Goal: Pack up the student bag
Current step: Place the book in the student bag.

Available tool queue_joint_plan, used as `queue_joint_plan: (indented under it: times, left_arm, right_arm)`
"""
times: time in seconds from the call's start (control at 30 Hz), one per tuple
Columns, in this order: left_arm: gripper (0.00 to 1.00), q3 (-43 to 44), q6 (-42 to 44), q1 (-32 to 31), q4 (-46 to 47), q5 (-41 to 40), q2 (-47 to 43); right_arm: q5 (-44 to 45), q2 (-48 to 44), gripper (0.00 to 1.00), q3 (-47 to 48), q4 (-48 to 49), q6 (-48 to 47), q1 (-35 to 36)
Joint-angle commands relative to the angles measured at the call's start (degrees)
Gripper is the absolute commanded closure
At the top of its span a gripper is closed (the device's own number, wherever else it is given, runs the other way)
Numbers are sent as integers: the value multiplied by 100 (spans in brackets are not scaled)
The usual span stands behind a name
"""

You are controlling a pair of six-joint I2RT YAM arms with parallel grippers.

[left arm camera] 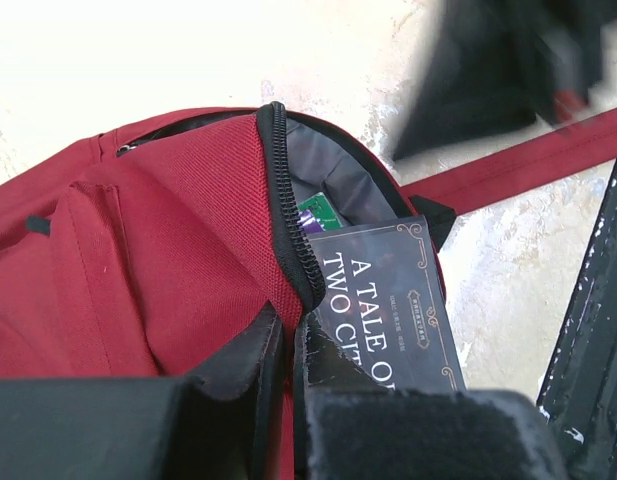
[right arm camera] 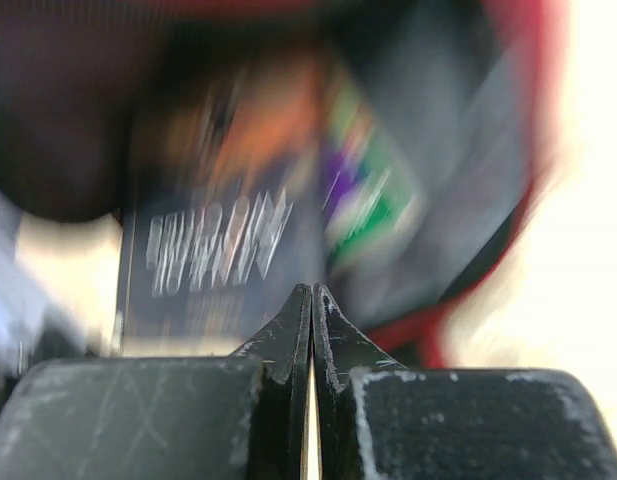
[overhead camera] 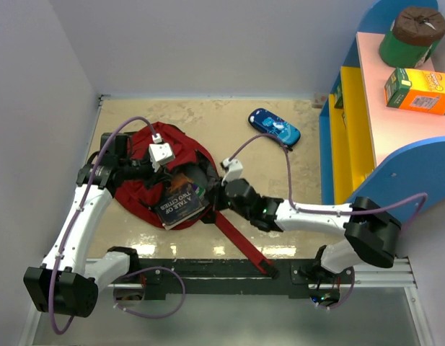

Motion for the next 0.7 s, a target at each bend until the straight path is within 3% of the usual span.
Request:
queue_joint_plan:
  times: [0.0, 0.27, 0.67]
  left_arm:
    - [100, 56, -92, -2, 311, 366, -90]
    - [100, 82, -127, -2, 311, 348, -37]
    - [100, -49, -13, -2, 250, 313, -152]
  right_arm:
    - [183, -275, 100, -455, -33, 409, 908]
    - [87, 242, 100, -228, 71, 516, 1201]
    - [131, 1745, 100, 1196, 19, 33, 885]
